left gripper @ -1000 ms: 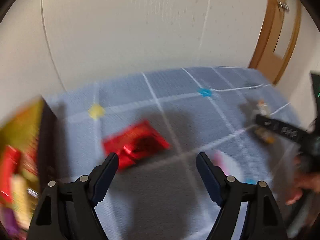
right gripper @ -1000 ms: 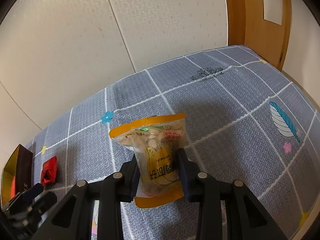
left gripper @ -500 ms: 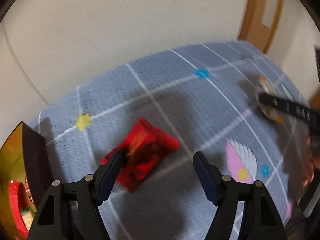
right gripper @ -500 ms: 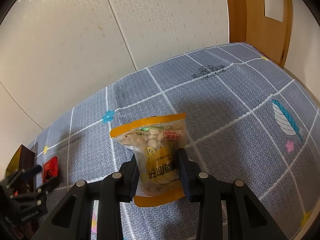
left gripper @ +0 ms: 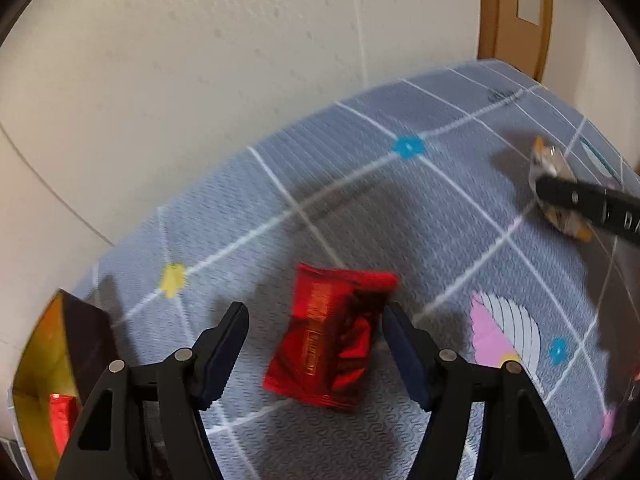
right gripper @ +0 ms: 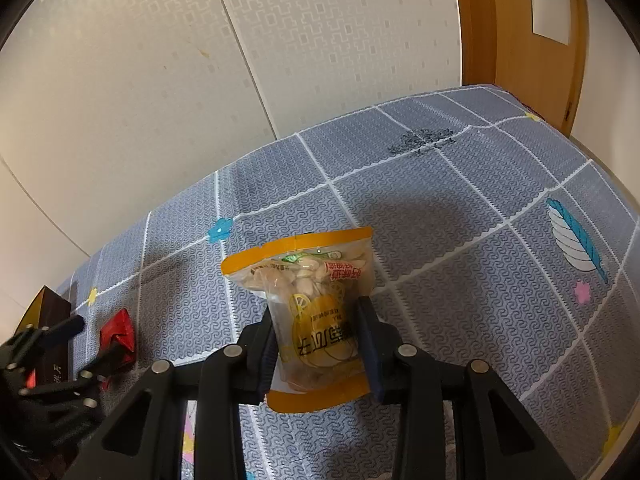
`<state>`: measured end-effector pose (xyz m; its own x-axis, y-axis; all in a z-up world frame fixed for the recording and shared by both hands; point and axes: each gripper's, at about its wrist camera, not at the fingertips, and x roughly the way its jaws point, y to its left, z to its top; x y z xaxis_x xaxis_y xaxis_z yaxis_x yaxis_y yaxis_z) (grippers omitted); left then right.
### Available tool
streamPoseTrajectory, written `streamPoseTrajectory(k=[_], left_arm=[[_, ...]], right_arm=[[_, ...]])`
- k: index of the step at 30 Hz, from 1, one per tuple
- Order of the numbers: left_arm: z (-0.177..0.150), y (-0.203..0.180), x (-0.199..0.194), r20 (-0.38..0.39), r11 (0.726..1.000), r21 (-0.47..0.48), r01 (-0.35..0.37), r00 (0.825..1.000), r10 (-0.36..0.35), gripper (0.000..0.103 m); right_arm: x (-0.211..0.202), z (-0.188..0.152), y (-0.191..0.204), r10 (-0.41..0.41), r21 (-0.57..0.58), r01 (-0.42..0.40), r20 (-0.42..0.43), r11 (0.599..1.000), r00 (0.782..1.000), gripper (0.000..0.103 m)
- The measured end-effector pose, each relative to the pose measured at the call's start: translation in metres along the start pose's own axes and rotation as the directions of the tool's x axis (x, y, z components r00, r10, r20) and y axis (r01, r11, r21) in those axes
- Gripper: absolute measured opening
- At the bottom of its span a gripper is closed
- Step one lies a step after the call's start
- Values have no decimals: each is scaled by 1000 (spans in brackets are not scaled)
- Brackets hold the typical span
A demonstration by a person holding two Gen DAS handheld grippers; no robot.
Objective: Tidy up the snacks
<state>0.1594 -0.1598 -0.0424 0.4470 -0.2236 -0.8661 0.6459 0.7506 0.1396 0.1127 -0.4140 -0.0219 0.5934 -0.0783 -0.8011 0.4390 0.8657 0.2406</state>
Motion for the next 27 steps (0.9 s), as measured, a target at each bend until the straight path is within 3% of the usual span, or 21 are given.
streamPoseTrajectory(k=[2,3,5,9,14,19,27], left_arm=[[-5,3,-2,19,997,-43,65,998,-64,46],[-9,7,-3,21,993,-67,97,995,-96,42],[-13,12,-6,26,986,-121,118,993,-116,41],[-34,9,-27,58,989,-128,70,996,-63,39],[-57,28,-50,154,964,-247,99,986,-62,39],[-56,21,-71,236,953,-271,132,969,-67,39],[-72,37,-113,325,954,-281,103,946,-6,39]], right_arm=[[0,0,-1,5,3,-5,-1,1000,1000,37],[-1,0,-1,8,6,-8,-1,1000,1000,37],[-1,0,-2,10,11,-10,-1,1000,1000,37],[-1,-1,1,0,-1,0,3,1000,1000,37],[-7,-2,0,-1,3,1,22,1000,1000,35],[-10,-3,4,-25,-12,25,39,1000,999,33],[-18,-3,17,-17,-29,20,75,999,997,27]])
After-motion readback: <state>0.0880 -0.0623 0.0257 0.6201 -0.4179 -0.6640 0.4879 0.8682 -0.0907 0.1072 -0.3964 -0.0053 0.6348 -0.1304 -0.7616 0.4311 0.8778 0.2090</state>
